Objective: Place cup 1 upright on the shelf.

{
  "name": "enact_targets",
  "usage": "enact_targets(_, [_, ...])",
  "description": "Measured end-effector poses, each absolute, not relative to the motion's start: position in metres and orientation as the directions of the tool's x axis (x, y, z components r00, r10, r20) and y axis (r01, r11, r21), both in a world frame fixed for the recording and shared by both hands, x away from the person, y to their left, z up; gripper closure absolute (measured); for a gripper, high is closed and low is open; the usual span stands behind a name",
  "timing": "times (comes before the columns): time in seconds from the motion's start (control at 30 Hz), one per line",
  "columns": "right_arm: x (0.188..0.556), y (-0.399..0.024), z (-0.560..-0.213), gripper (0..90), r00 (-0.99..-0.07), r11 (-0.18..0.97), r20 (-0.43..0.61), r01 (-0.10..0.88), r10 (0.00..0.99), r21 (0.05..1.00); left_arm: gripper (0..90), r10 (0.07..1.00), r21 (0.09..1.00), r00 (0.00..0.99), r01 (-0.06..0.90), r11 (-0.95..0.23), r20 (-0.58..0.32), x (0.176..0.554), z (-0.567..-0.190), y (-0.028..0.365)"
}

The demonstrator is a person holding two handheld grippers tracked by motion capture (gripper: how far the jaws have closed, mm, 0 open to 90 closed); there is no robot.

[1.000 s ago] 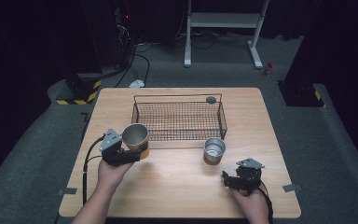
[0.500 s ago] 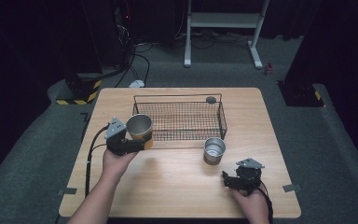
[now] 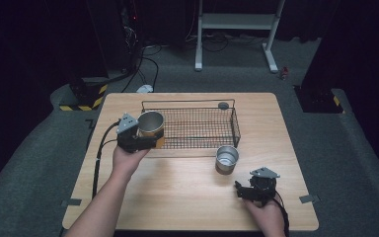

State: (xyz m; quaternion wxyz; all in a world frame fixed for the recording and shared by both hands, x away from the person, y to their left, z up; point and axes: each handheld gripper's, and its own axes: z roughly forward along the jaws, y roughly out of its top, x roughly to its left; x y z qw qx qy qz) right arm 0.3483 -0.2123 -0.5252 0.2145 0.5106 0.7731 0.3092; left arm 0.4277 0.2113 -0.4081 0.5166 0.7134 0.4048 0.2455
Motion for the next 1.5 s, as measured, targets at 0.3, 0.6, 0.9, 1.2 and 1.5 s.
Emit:
enact_targets(0.3, [0.348,-0.212,-0.525,8.7,-0.389,0.289,-0.017,0.655,0.921,0.698,15.1,0.833,0.937,0.55,0.32,-0.14,-0.064,0.447,-0.406,0.206])
enact_targets(0.6, [0.348,-0.212,-0.525,8.7,-0.389,0.29,-0.017,0.655,0.921,0.698,15.1,0.842,0.935,0.533,0.334,-0.121,-0.081,0.467,-0.408,0.203])
enact_targets(0.9, [0.348,-0.212,-0.525,8.7,-0.389,0.29,-0.017,0.655,0.921,0.698,15.1,0.855,0.929,0.512,0.351,-0.117,-0.086,0.482,-0.415,0.201])
enact_targets(1.2, [0.348,-0.212,-0.525,8.6,-0.389,0.289,-0.016,0.656,0.921,0.697,15.1,0.866,0.919,0.493,0.373,-0.13,-0.078,0.494,-0.422,0.194])
enact_targets(1.5, [0.348,-0.212,-0.525,8.7,-0.39,0.288,-0.014,0.656,0.921,0.697,15.1,0.869,0.903,0.485,0.411,-0.125,-0.1,0.503,-0.436,0.185])
